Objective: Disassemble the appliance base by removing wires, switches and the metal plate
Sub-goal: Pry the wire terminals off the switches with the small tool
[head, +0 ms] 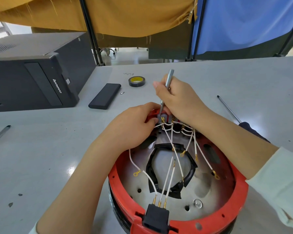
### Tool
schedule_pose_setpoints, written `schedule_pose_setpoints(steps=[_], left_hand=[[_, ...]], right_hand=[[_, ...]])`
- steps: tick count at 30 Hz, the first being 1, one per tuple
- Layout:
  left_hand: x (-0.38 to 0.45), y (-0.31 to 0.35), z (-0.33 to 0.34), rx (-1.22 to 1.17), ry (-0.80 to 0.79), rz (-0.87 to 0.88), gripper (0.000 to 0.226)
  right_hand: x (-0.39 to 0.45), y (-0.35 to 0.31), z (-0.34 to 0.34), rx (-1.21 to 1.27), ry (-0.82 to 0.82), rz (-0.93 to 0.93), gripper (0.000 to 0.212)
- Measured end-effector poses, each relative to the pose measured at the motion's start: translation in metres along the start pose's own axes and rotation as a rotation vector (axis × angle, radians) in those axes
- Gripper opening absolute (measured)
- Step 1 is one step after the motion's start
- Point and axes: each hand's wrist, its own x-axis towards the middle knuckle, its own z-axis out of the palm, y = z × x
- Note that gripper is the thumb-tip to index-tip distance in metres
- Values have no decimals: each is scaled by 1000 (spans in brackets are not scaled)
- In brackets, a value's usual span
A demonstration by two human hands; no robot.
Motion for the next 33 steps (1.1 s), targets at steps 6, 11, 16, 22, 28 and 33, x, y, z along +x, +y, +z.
schedule_pose_setpoints(steps=[6,11,16,22,28,33], left_hand=[[0,0,0,3,-1,-2,32],[1,0,0,13,-6,-4,34],[1,0,0,10,-7,-7,34],[2,0,1,17,-15,-18,35],[1,1,0,22,-20,-25,36],[1,1,0,16,-14,-14,34]], right_hand=[[3,4,3,-82,55,-60,36],[5,7,5,-109,48,-53,37],[4,5,5,-138,55,-60,37],[11,4,9,-146,70,65,37],[20,2,10,-166,-13,178,37],[12,7,8,-157,65,44,38]])
